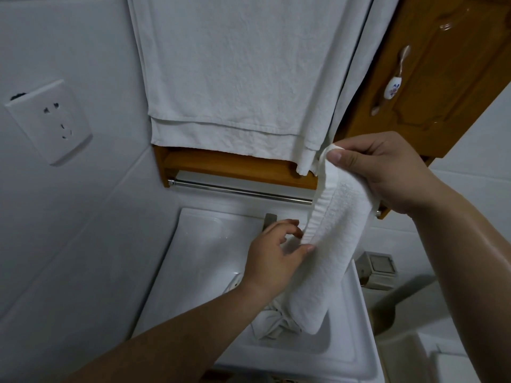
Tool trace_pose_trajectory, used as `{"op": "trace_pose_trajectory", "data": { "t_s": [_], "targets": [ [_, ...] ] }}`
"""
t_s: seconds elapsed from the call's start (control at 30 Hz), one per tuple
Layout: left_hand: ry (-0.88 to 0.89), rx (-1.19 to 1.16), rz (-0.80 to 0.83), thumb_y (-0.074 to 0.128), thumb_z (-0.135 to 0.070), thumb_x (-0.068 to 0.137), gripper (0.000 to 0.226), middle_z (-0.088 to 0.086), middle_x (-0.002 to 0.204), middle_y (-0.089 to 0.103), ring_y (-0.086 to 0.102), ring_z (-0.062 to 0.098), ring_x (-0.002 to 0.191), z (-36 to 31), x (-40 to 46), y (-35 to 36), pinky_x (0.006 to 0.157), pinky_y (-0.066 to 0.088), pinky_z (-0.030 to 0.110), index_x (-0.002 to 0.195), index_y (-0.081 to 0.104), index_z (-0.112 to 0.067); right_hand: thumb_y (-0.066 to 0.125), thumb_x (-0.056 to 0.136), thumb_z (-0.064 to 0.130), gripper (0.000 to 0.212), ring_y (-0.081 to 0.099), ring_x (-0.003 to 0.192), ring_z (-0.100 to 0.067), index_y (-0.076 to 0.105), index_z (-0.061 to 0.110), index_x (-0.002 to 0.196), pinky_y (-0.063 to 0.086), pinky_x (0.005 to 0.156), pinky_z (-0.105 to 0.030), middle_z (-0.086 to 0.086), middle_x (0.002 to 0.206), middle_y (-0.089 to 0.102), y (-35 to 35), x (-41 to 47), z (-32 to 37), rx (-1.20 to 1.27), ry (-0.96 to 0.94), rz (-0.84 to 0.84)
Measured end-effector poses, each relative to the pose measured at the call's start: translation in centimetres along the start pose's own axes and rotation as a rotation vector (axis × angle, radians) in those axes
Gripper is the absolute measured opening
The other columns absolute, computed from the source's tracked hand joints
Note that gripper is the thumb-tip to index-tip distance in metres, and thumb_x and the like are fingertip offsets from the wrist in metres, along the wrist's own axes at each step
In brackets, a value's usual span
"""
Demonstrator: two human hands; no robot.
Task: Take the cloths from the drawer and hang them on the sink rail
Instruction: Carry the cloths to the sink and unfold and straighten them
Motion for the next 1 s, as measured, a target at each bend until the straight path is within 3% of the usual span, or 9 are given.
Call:
{"op": "trace_pose_trajectory", "data": {
  "t_s": [0.17, 0.33, 0.5, 0.67, 0.8, 0.9, 1.0],
  "targets": [
    [0.016, -0.041, 0.038, 0.071, -0.036, 0.085, 0.015, -0.028, 0.1, 0.068, 0.058, -0.013, 0.098, -0.2, -0.4, 0.2, 0.079, 0.043, 0.003, 0.1, 0.069, -0.037, 0.065, 0.083, 0.045, 0.014, 0.071, 0.084, -0.007, 0.077, 0.042, 0.088, 0.052, 0.069, -0.012, 0.013, 0.092, 0.076, -0.5, 0.1, 0.1, -0.027, -0.015, 0.04],
    [0.141, 0.039, -0.022, 0.072, -0.021, 0.087, 0.017, -0.014, 0.11, 0.069, 0.06, -0.002, 0.105, 0.3, -0.6, 0.1, 0.095, 0.047, 0.017, 0.103, 0.077, -0.021, 0.064, 0.083, 0.044, 0.014, 0.071, 0.083, -0.007, 0.077, 0.042, 0.087, 0.051, 0.068, -0.012, 0.013, 0.092, 0.076, -1.1, 0.1, -0.1, -0.035, -0.009, 0.015],
    [0.098, 0.05, -0.015, 0.075, -0.03, 0.084, 0.019, -0.018, 0.111, 0.066, 0.059, -0.002, 0.106, 1.3, -1.0, 0.8, 0.096, 0.048, 0.021, 0.103, 0.076, -0.027, 0.062, 0.085, 0.044, 0.014, 0.071, 0.084, -0.006, 0.076, 0.046, 0.086, 0.051, 0.068, -0.011, 0.016, 0.091, 0.076, -1.4, 0.0, -0.2, -0.062, -0.012, -0.002],
    [-0.009, 0.078, 0.036, 0.081, -0.037, 0.075, 0.027, -0.037, 0.117, 0.049, 0.051, -0.004, 0.112, 2.5, -1.2, 1.4, 0.095, 0.043, 0.013, 0.101, 0.072, -0.033, 0.063, 0.085, 0.045, 0.014, 0.072, 0.085, -0.01, 0.077, 0.046, 0.088, 0.055, 0.071, -0.017, 0.013, 0.092, 0.076, -1.7, 0.0, 0.0, -0.052, -0.015, -0.014],
    [-0.066, 0.118, 0.072, 0.082, -0.038, 0.074, 0.018, -0.033, 0.124, 0.041, 0.044, 0.002, 0.123, 3.3, -1.6, 2.0, 0.106, 0.041, 0.03, 0.088, 0.071, -0.035, 0.063, 0.083, 0.051, 0.015, 0.071, 0.086, -0.011, 0.076, 0.047, 0.089, 0.054, 0.074, -0.032, 0.014, 0.093, 0.076, -2.0, 0.0, 0.1, -0.07, -0.015, -0.012],
    [-0.139, 0.152, 0.062, 0.081, -0.042, 0.074, 0.03, -0.025, 0.138, 0.031, 0.037, 0.011, 0.13, 3.9, -1.5, 2.0, 0.107, 0.041, 0.033, 0.1, 0.066, -0.041, 0.062, 0.083, 0.05, 0.015, 0.07, 0.084, -0.009, 0.076, 0.049, 0.087, 0.052, 0.073, -0.031, 0.016, 0.09, 0.075, -2.1, 0.0, 0.0, -0.069, -0.01, -0.015],
    [-0.195, 0.236, 0.021, 0.079, -0.045, 0.075, 0.048, -0.018, 0.149, 0.017, 0.017, 0.014, 0.138, 4.8, -1.1, 1.7, 0.109, 0.036, 0.03, 0.118, 0.058, -0.04, 0.062, 0.083, 0.049, 0.015, 0.071, 0.083, -0.009, 0.076, 0.049, 0.087, 0.057, 0.069, -0.022, 0.015, 0.09, 0.075, -2.1, -0.1, 0.1, -0.064, -0.009, -0.014]
  ]
}}
Point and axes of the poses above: each hand's wrist, its own x-axis towards the middle knuckle, its own y-axis out of the palm, z = x × y, the point moved 3 cm from there along x, towards the middle knuckle
